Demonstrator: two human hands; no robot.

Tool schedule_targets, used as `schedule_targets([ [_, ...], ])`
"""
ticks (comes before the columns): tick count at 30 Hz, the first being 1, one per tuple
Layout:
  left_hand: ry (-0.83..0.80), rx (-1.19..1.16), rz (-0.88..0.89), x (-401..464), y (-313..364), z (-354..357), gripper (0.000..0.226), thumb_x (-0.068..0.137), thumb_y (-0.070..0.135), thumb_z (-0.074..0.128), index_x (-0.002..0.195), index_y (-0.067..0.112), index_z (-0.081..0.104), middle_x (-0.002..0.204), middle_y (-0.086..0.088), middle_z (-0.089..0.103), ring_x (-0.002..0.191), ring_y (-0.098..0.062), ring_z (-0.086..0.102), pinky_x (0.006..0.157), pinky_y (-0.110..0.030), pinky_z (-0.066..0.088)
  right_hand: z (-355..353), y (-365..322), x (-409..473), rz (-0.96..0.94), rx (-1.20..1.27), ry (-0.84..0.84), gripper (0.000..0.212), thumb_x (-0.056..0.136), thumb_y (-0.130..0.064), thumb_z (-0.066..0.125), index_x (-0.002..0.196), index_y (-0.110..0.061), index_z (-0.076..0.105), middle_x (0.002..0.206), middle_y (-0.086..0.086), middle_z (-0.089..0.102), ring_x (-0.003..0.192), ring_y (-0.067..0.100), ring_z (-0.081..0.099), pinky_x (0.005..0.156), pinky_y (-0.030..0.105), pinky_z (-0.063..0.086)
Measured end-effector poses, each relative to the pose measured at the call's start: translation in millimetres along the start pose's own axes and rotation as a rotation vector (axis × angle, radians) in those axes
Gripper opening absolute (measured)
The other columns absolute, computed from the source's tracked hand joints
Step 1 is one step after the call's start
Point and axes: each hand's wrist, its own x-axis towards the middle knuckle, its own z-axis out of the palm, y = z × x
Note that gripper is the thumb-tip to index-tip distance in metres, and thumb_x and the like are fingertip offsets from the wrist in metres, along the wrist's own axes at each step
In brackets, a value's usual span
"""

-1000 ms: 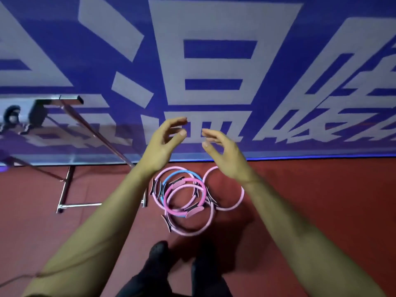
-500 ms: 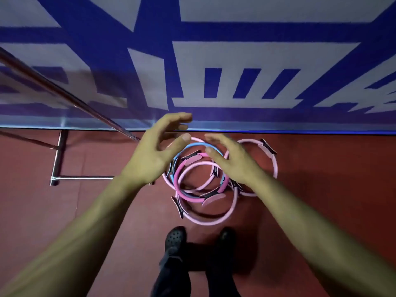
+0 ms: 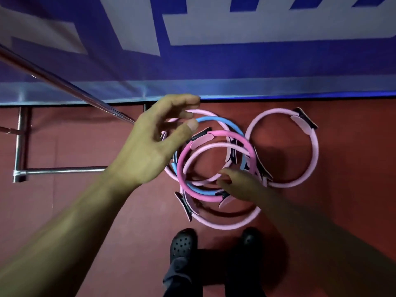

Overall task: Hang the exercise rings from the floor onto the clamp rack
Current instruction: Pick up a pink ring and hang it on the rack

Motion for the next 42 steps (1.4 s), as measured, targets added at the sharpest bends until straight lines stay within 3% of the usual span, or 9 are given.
schedule_targets([
  [6,-0.012,-0.027,-0.033,2.7,-50.7,8.4,0.031,0.097,0.023,0.063,0.128,0.029,0.063,0.124,0.001,0.069,0.116,-0.016,0.065,0.102,-0.03,0.05,36.7,35.9,28.8,-0.142,-0.471,-0.094,0.066,0.08,-0.065,0.067,0.13,-0.022,0.063,0.124,0.003,0.07,0.115,0.027,0.066,0.096,0.036,0.047],
  [12,0.008,-0.052,-0.064,3.2,-68.9,11.8,0.029,0.097,0.023,0.063,0.125,0.03,0.063,0.125,0.002,0.07,0.112,-0.016,0.066,0.101,-0.03,0.052,52.0,45.9,35.3,-0.171,-0.544,-0.127,0.066,0.073,-0.069,0.072,0.124,-0.028,0.067,0.118,-0.004,0.07,0.112,0.022,0.065,0.098,0.034,0.041],
  [18,-0.003,-0.082,-0.086,-1.8,-64.3,16.0,0.029,0.096,0.026,0.063,0.124,0.03,0.064,0.118,0.013,0.069,0.107,-0.007,0.064,0.093,-0.021,0.049,34.0,34.8,23.8,-0.234,-0.486,-0.082,0.063,0.08,-0.072,0.065,0.125,-0.027,0.067,0.113,-0.002,0.069,0.109,0.022,0.064,0.094,0.035,0.042],
  [22,-0.012,-0.08,-0.076,-4.4,-47.9,18.2,0.028,0.095,0.024,0.062,0.122,0.032,0.064,0.115,0.014,0.069,0.104,-0.004,0.064,0.088,-0.017,0.048,20.2,18.3,9.9,-0.258,-0.383,-0.028,0.067,0.068,-0.08,0.05,0.113,-0.033,0.071,0.109,-0.006,0.07,0.107,0.021,0.065,0.092,0.036,0.043],
  [25,0.007,-0.098,-0.068,-3.2,-32.5,11.5,0.029,0.095,0.023,0.063,0.123,0.029,0.065,0.12,0.0,0.07,0.108,-0.014,0.066,0.094,-0.025,0.052,-2.7,-2.6,1.6,-0.249,-0.379,0.004,0.069,0.068,-0.08,0.044,0.112,-0.032,0.069,0.113,-0.008,0.067,0.112,0.018,0.061,0.097,0.035,0.042],
  [28,0.028,-0.099,-0.062,-2.8,-12.8,0.4,0.031,0.095,0.024,0.064,0.125,0.027,0.065,0.123,0.001,0.071,0.111,-0.017,0.066,0.099,-0.029,0.051,-27.9,-23.1,-9.0,-0.269,-0.361,0.094,0.071,0.077,-0.076,0.031,0.114,-0.029,0.068,0.116,-0.007,0.068,0.115,0.019,0.061,0.104,0.04,0.041],
  [33,0.06,-0.061,-0.037,-7.7,33.8,-15.8,0.032,0.095,0.028,0.063,0.127,0.025,0.065,0.126,0.007,0.07,0.112,-0.011,0.066,0.099,-0.026,0.049,-73.5,-53.8,-34.3,-0.244,-0.258,0.252,0.064,0.086,-0.071,0.035,0.116,-0.029,0.072,0.117,-0.006,0.071,0.114,0.02,0.065,0.101,0.036,0.046],
  [37,0.093,-0.041,0.005,-10.6,80.1,-28.4,0.029,0.095,0.031,0.064,0.124,0.032,0.066,0.126,0.006,0.07,0.112,-0.011,0.067,0.097,-0.027,0.048,-117.0,-74.0,-63.1,-0.237,-0.268,0.25,0.047,0.092,-0.065,0.051,0.118,-0.032,0.07,0.122,-0.009,0.068,0.119,0.016,0.061,0.1,0.034,0.047],
  [42,0.136,-0.034,0.054,-13.6,150.6,-44.5,0.03,0.094,0.032,0.064,0.124,0.032,0.066,0.126,0.007,0.07,0.115,-0.013,0.067,0.096,-0.025,0.052,-183.7,-107.6,-107.9,-0.216,-0.239,0.31,0.054,0.087,-0.07,0.047,0.119,-0.033,0.07,0.127,-0.01,0.069,0.122,0.015,0.06,0.103,0.034,0.046],
])
